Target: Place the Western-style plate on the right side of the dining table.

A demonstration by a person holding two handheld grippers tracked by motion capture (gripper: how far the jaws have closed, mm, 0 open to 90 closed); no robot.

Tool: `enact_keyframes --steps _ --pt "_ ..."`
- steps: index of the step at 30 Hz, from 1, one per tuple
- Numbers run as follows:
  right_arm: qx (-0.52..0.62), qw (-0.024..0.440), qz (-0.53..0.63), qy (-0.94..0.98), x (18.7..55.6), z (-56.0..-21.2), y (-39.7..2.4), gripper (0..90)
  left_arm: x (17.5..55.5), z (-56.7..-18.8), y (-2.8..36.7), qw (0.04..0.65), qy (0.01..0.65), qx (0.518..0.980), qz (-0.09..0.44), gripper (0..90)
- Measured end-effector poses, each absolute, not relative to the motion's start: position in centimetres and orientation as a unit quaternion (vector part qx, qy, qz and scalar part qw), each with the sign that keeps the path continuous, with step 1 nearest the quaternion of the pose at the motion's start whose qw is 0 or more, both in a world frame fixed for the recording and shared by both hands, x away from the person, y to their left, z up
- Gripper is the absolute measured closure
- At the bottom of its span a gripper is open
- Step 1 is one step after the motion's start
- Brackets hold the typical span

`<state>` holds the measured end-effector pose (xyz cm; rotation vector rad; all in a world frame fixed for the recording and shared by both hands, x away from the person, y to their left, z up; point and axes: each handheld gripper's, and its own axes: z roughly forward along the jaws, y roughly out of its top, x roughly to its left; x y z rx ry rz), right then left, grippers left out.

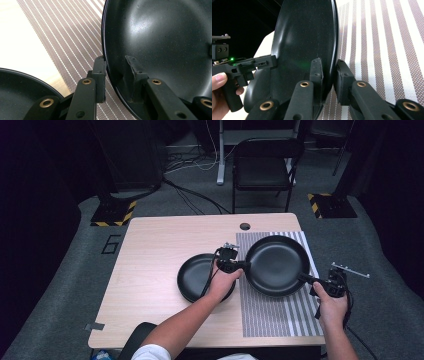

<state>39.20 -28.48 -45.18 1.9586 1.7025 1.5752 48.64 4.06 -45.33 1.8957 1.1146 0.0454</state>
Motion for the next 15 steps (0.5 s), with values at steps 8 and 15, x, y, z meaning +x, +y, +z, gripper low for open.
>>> enact_keyframes --steps 8,15 --pt "0.647 0.048 0.516 0.559 39.4 -45.8 -28.8 78.7 48.7 -46.2 3.8 0.449 0.459 0.767 0.011 71.3" --pt "0.651 0.048 0.511 0.559 39.5 -46.2 -29.0 79.1 48.7 -46.8 3.5 0.445 0.46 0.768 0.005 71.2"
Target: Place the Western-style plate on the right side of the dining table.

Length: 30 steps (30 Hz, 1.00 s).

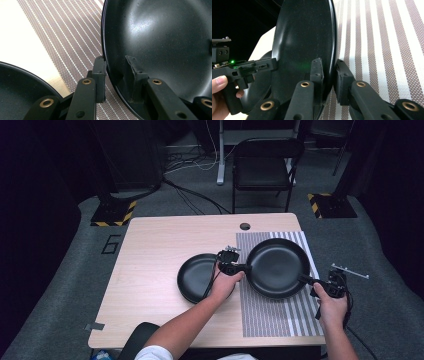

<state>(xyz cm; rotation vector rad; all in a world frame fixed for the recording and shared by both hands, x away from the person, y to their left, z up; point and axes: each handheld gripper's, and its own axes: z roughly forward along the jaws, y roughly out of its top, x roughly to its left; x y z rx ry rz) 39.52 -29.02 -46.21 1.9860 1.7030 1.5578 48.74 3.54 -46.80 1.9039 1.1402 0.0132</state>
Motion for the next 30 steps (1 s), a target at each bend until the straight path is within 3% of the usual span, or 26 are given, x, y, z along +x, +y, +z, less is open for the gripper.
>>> enact_keyframes --steps 30 --pt "0.664 0.036 0.502 0.554 40.1 -48.0 -29.9 79.0 49.2 -48.4 2.5 0.43 0.476 0.767 -0.001 71.1"
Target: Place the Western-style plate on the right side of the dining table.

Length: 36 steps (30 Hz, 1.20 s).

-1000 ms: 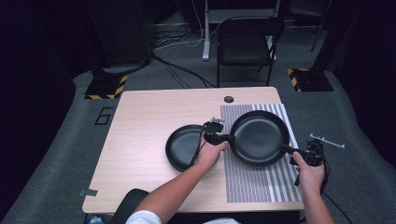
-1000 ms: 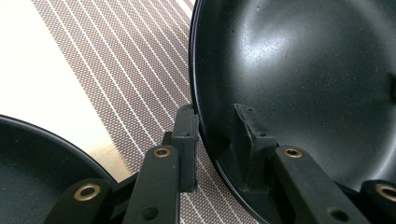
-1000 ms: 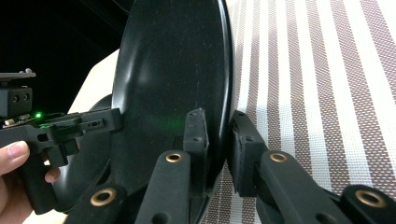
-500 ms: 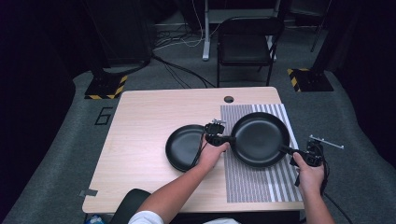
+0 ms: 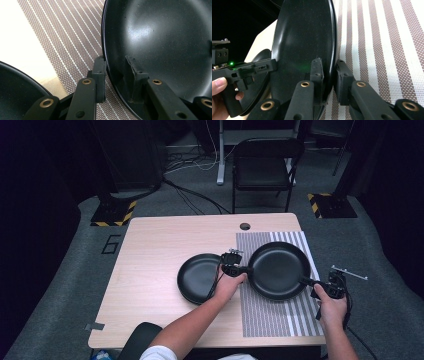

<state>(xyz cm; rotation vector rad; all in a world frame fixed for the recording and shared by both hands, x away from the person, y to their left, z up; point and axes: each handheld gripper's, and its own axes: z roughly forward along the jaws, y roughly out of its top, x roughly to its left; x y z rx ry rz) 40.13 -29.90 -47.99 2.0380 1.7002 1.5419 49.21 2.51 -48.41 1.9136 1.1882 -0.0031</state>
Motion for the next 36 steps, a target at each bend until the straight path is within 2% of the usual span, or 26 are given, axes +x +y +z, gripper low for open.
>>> enact_keyframes --steps 36 --pt "0.681 0.023 0.477 0.555 41.4 -49.8 -30.3 77.4 50.1 -49.7 1.4 0.4 0.487 0.776 0.005 70.5"
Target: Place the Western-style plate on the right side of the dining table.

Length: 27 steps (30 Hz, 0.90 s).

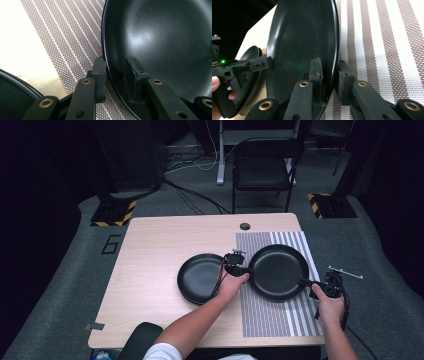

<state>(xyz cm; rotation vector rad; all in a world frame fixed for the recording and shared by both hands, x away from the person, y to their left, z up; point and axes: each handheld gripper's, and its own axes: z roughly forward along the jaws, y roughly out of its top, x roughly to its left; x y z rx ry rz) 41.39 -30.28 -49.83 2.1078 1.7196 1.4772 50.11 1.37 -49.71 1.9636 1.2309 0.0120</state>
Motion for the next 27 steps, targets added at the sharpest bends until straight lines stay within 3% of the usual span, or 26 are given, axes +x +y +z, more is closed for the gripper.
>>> enact_keyframes --steps 27 --pt "0.692 0.016 0.462 0.555 41.6 -50.41 -30.45 76.4 50.2 -50.06 0.95 0.387 0.484 0.785 0.006 69.8"
